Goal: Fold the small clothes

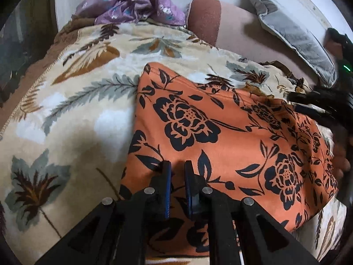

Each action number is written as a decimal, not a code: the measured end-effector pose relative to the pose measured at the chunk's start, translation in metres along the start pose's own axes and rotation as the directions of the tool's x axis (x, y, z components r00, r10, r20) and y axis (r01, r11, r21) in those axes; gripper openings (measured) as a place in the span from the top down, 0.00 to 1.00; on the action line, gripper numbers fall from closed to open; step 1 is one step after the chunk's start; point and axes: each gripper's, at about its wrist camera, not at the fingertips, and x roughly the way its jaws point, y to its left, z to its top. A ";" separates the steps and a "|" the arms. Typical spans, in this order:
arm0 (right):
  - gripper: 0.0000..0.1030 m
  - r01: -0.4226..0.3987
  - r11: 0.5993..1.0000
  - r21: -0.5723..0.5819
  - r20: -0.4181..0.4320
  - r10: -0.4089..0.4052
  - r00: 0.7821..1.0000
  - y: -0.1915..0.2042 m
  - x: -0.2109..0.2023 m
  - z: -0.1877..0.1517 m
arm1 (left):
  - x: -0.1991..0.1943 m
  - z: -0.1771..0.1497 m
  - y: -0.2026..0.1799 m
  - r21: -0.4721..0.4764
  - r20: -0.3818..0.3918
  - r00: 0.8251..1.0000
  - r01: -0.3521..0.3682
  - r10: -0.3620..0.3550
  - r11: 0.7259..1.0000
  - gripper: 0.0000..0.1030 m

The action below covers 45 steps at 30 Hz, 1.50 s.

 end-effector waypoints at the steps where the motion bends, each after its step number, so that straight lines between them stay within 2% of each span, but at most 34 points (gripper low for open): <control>1: 0.43 0.009 1.000 0.003 0.013 -0.009 1.000 -0.007 -0.014 -0.007 | -0.004 -0.002 0.000 0.003 0.003 1.000 0.000 0.000 1.000 0.89; 5: 0.43 0.109 0.994 0.008 -0.028 -0.109 0.994 -0.043 -0.050 -0.051 | -0.002 -0.009 0.001 0.001 -0.025 1.000 -0.007 0.007 1.000 0.89; 8: 0.43 0.190 0.982 0.009 -0.069 -0.189 0.980 -0.070 -0.059 -0.086 | -0.003 -0.014 -0.001 0.028 -0.007 1.000 -0.029 0.029 0.999 0.90; 9: 0.47 0.201 0.980 0.004 -0.084 -0.200 0.976 -0.080 -0.060 -0.100 | -0.004 -0.016 -0.001 0.038 -0.006 0.999 -0.039 0.039 0.999 0.90; 10: 0.49 0.196 0.981 -0.001 -0.085 -0.195 0.977 -0.086 -0.061 -0.112 | -0.005 -0.018 -0.001 0.044 -0.005 0.999 -0.052 0.052 0.998 0.90; 11: 0.55 0.190 0.981 -0.024 -0.040 -0.191 0.981 -0.087 -0.070 -0.123 | -0.007 -0.021 0.001 0.028 -0.009 0.999 -0.054 0.054 0.998 0.90; 13: 0.55 0.187 0.982 -0.019 -0.022 -0.188 0.982 -0.084 -0.085 -0.130 | -0.015 -0.024 0.003 0.011 -0.010 0.998 -0.058 0.058 0.998 0.89; 17: 0.55 0.069 0.990 0.123 -0.003 -0.069 0.998 -0.094 -0.119 -0.138 | -0.041 -0.038 0.007 0.014 0.042 0.993 -0.112 0.111 0.994 0.89; 20: 0.55 0.002 0.990 0.139 0.071 -0.012 0.997 -0.090 -0.141 -0.140 | -0.063 -0.047 0.014 -0.037 0.080 0.996 -0.042 0.045 0.998 0.89; 21: 0.54 -0.034 0.989 0.141 0.103 0.019 0.994 -0.089 -0.147 -0.139 | -0.069 -0.049 0.014 -0.048 0.094 0.995 -0.016 0.021 0.999 0.87; 23: 0.54 -0.068 0.988 0.142 0.126 0.050 0.991 -0.084 -0.149 -0.136 | -0.074 -0.050 0.009 -0.042 0.108 0.994 -0.008 0.013 0.999 0.72; 24: 0.54 -0.072 0.988 0.136 0.130 0.055 0.990 -0.081 -0.146 -0.134 | -0.077 -0.050 0.004 -0.041 0.128 0.991 -0.019 0.024 0.999 0.56; 25: 0.54 -0.075 0.990 0.120 0.133 0.059 0.989 -0.075 -0.141 -0.132 | -0.079 -0.050 -0.001 -0.036 0.156 0.987 -0.023 0.028 0.999 0.47; 26: 0.54 -0.075 0.992 0.100 0.133 0.061 0.989 -0.070 -0.136 -0.132 | -0.082 -0.050 -0.007 -0.022 0.183 0.983 -0.028 0.032 0.999 0.45; 27: 0.54 -0.077 0.994 0.079 0.127 0.066 0.990 -0.063 -0.131 -0.133 | -0.083 -0.050 -0.012 -0.006 0.198 0.979 -0.036 0.037 0.999 0.40; 28: 0.54 -0.083 0.995 0.062 0.116 0.075 0.990 -0.058 -0.125 -0.134 | -0.082 -0.049 -0.018 0.011 0.205 0.978 -0.048 0.044 0.999 0.29; 29: 0.54 -0.091 0.995 0.047 0.100 0.086 0.991 -0.054 -0.118 -0.137 | -0.079 -0.049 -0.022 0.020 0.203 0.978 -0.059 0.054 0.998 0.25; 31: 0.54 -0.090 0.996 0.019 0.062 0.088 0.994 -0.047 -0.104 -0.142 | -0.068 -0.050 -0.029 0.032 0.185 0.980 -0.087 0.080 0.996 0.24; 34: 0.54 -0.049 0.999 -0.007 -0.039 0.048 0.998 -0.040 -0.074 -0.150 | -0.036 -0.051 -0.039 0.074 0.098 0.982 -0.167 0.160 0.983 0.24; 35: 0.54 -0.016 1.000 -0.007 -0.086 0.016 0.996 -0.041 -0.062 -0.154 | -0.023 -0.052 -0.040 0.082 0.057 0.980 -0.196 0.192 0.977 0.24; 36: 0.54 -0.008 1.000 -0.003 -0.099 0.008 0.995 -0.043 -0.058 -0.156 | -0.016 -0.053 -0.041 0.095 0.051 0.976 -0.217 0.213 0.972 0.23; 38: 0.55 -0.015 1.000 0.001 -0.087 0.015 0.996 -0.042 -0.063 -0.153 | -0.016 -0.055 -0.044 0.118 0.074 0.970 -0.238 0.231 0.964 0.23; 41: 0.55 -0.035 0.999 -0.008 -0.021 0.034 0.999 -0.040 -0.079 -0.143 | -0.022 -0.054 -0.042 0.102 0.089 0.975 -0.211 0.202 0.972 0.23; 45: 0.55 -0.044 0.999 -0.021 0.022 0.044 0.999 -0.034 -0.077 -0.120 | -0.020 -0.052 -0.039 0.097 0.095 0.975 -0.208 0.199 0.973 0.23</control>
